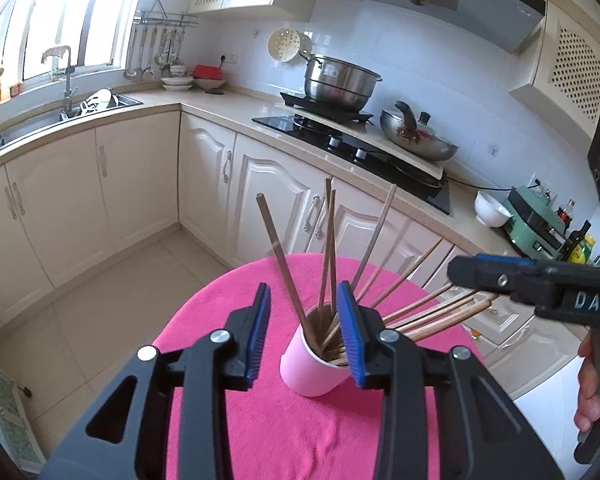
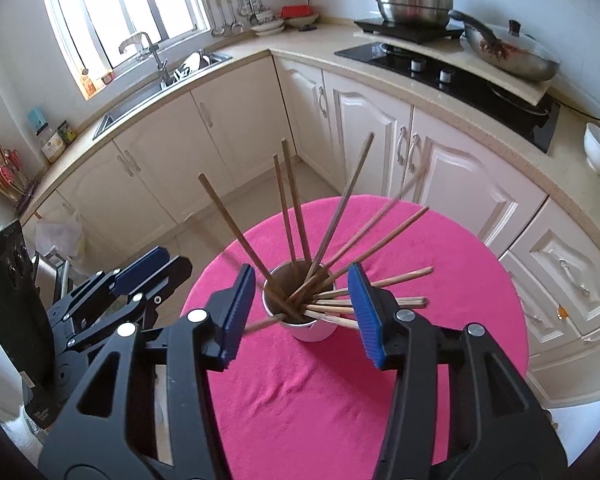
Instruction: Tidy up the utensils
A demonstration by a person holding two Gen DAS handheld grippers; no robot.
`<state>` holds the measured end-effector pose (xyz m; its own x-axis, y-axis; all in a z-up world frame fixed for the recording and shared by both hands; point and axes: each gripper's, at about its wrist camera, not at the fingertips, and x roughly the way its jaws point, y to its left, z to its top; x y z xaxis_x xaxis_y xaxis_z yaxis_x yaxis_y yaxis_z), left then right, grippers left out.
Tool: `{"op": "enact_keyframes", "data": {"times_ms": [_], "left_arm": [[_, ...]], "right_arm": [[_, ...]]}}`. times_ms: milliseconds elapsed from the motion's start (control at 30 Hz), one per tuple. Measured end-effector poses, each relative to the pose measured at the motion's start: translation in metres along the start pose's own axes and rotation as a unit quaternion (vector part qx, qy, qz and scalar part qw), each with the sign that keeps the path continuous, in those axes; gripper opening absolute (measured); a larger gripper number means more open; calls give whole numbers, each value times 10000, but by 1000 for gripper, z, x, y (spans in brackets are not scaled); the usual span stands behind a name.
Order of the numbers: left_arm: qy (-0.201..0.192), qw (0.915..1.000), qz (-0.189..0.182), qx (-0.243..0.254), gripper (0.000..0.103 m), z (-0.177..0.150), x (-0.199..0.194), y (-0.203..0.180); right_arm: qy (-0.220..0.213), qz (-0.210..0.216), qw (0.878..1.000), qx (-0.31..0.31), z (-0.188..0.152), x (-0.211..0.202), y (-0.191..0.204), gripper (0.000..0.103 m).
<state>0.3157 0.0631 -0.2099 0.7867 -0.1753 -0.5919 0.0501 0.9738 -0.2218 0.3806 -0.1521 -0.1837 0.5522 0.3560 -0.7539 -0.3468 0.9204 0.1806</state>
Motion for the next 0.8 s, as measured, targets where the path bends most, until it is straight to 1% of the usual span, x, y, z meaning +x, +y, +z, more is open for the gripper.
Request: {"op": "enact_keyframes", "data": {"times_ms": [33,100,333,433,467,567,667,767,800], "left_arm": [[-3,10000,23,12,35,0,-3,-2],[-7,9999,101,26,40,0,-9,-5],[-22,9996,284,-11,41,2,-40,-19],[-83,9993,351,75,43,4,-57,-25],[-114,9992,362,98,43,4,-64,-27],[-196,9990,372,136,43,6,-87,-30],[-313,9985,408,208,43,5,-119,-30],[-436,9974,482,324,53,1,-151,-30],[-505,9965,535,384,53,-1,-167,-30]], "right_arm": [[-28,-14,10000,-12,-1,-2,0,50],[-109,-30,9999,-43,-3,-9,-1,51],[-321,-84,9994,-139,-22,-35,4,53],[-452,-140,9988,-105,-30,-52,7,54],[-500,-164,9986,-97,-33,-57,8,56],[-658,-241,9975,-88,-43,-77,19,57],[-795,-306,9963,-82,-54,-97,33,58],[-1034,-399,9938,-91,-70,-125,57,62],[-1121,-423,9928,-86,-76,-134,65,62]]}}
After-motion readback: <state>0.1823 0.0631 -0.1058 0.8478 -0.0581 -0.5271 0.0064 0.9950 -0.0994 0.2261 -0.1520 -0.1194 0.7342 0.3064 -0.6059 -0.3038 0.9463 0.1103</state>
